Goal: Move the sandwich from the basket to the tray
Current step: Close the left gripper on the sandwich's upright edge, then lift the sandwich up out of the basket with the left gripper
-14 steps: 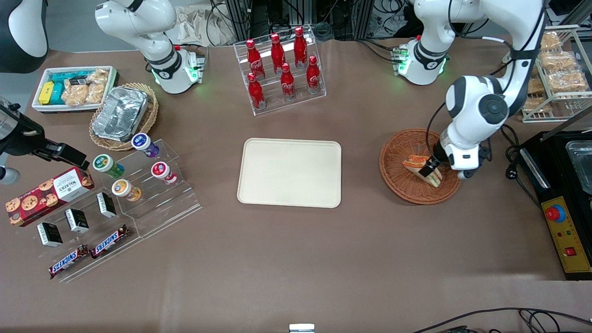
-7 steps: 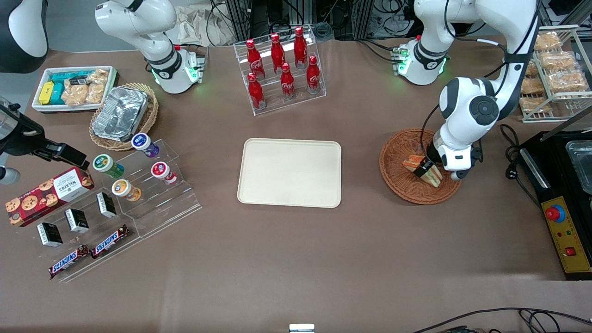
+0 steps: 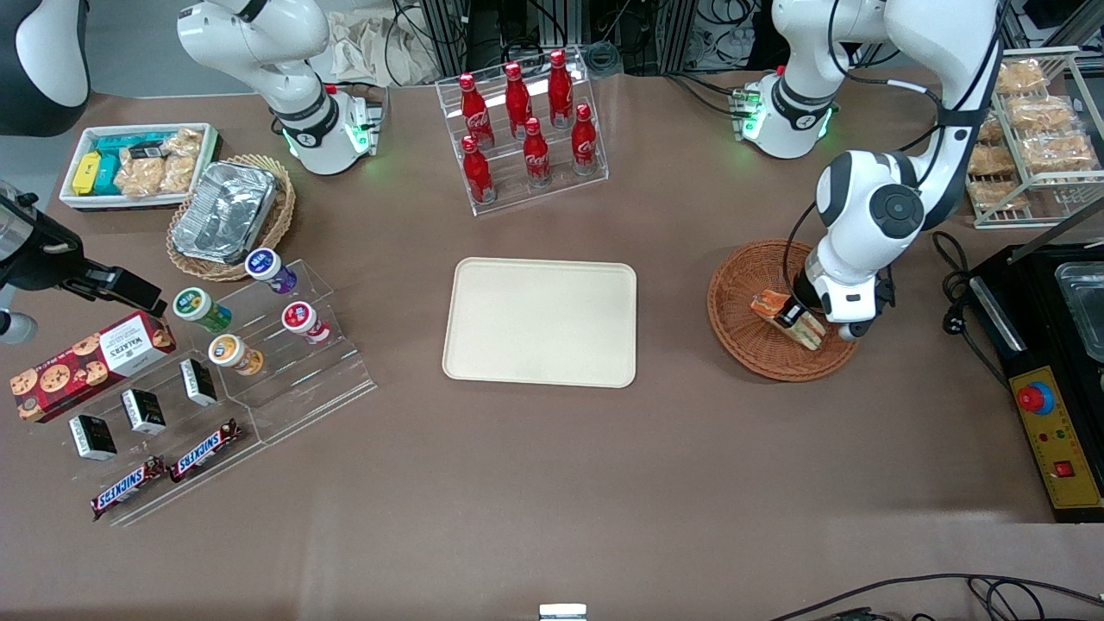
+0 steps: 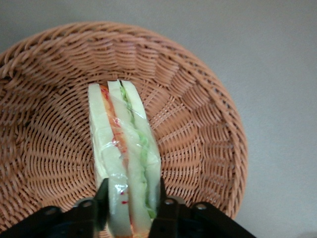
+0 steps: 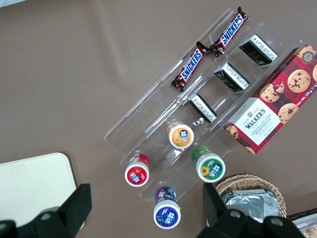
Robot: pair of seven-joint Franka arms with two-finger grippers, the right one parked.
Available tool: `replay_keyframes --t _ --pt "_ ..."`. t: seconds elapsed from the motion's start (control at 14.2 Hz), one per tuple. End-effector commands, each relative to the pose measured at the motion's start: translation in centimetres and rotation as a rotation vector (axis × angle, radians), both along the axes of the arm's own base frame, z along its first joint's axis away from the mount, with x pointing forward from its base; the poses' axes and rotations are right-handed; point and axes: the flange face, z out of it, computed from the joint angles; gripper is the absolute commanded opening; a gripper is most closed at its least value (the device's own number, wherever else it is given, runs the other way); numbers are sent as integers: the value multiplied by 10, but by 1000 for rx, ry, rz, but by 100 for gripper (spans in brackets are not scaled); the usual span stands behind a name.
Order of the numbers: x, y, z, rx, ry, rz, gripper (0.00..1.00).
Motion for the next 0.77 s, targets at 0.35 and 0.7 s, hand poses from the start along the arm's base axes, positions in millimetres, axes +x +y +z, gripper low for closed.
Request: replay_keyframes --t 0.35,0.7 --pt "70 -8 175 34 117 -63 0" --pt "75 2 280 11 176 -232 0"
